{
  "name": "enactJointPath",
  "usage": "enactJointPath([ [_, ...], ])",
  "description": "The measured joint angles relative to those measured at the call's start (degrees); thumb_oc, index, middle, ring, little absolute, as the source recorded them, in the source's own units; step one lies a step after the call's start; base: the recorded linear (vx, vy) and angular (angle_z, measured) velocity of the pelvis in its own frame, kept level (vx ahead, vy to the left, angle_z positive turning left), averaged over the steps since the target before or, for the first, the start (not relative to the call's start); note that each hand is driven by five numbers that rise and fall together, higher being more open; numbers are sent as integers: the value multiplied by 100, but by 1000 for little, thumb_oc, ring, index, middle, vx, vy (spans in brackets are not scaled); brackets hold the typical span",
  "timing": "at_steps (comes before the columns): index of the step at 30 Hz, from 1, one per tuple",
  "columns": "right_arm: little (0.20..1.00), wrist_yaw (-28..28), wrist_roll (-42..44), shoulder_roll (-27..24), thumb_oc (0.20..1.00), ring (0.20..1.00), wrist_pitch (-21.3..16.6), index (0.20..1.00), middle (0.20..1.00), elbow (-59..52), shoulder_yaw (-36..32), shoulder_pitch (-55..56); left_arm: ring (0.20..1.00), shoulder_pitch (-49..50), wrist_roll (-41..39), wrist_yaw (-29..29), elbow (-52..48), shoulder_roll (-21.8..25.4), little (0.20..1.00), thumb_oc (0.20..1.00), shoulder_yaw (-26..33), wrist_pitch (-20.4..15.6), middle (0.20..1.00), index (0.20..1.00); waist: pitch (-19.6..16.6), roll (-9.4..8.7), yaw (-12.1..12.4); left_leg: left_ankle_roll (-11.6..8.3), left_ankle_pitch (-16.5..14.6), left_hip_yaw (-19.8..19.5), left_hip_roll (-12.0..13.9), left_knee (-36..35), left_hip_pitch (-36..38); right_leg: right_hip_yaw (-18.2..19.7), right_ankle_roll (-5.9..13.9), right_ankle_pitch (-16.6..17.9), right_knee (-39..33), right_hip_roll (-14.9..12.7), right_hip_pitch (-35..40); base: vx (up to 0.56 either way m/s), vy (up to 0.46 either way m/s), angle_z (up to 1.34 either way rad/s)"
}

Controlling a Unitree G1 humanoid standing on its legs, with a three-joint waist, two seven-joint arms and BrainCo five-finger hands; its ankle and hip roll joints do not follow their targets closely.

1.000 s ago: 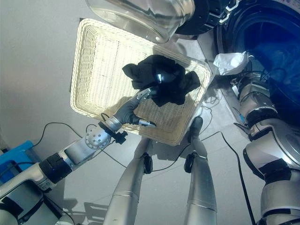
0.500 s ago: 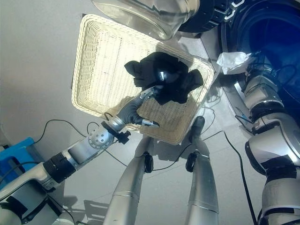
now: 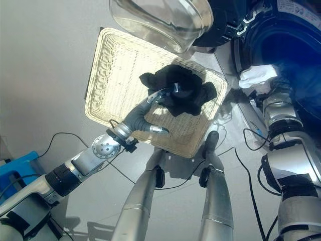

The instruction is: Put the clothes into the washing machine.

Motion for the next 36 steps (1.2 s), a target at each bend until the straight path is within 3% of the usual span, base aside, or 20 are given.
enactJointPath([
  [10, 200, 1014, 3189, 301, 200, 200, -603, 200, 200, -36, -923, 351, 1000, -11, -6, -142, -2, -13, 1000, 1000, 126, 229, 1000, 1000, 1, -1, -154, -27, -50, 2, 69, 55, 137, 6, -25, 45, -97, 94, 192, 18, -12, -3],
  [16, 200, 1693, 5631, 363, 200, 200, -996, 200, 200, -370, -1507, 507, 1000, -40, -25, -213, -28, -10, 1000, 1000, 150, 312, 1000, 1000, 1, -2, -192, -65, -105, -5, 98, 72, 353, 34, -18, 39, -149, 138, 417, 26, -31, -3],
  [18, 200, 1814, 6374, 415, 200, 200, -1289, 200, 200, -717, -1631, 537, 1000, -10, -26, -225, -27, -10, 1000, 1000, 150, 386, 1000, 1000, 1, -2, -239, -63, -104, -6, 97, 70, 350, 33, -17, 40, -151, 139, 415, 7, -38, 1],
  [21, 200, 1945, 7354, 545, 200, 200, -2081, 200, 200, -1125, -1781, 525, 1000, 9, -26, -229, -27, -26, 1000, 1000, 144, 464, 1000, 1000, 2, -4, -287, -57, -102, -9, 100, 76, 341, 31, -23, 48, -157, 141, 415, 25, -38, 0],
  [32, 200, 1738, 7834, 600, 200, 200, -4140, 200, 200, -1735, -2137, 488, 1000, -7, -27, -199, -32, -9, 1000, 1000, 126, 559, 1000, 1000, 4, -7, -289, -44, -119, -26, 104, 96, 342, 7, -23, 46, -167, 141, 442, 14, -31, 0],
  [36, 200, 1635, 7842, 579, 200, 200, -4564, 200, 200, -1790, -2153, 458, 1000, -4, -61, -168, -57, 25, 1000, 1000, 117, 560, 1000, 1000, 4, -7, -294, -41, -127, -65, 106, 135, 346, -33, -22, 44, -164, 137, 486, 16, -16, 3],
])
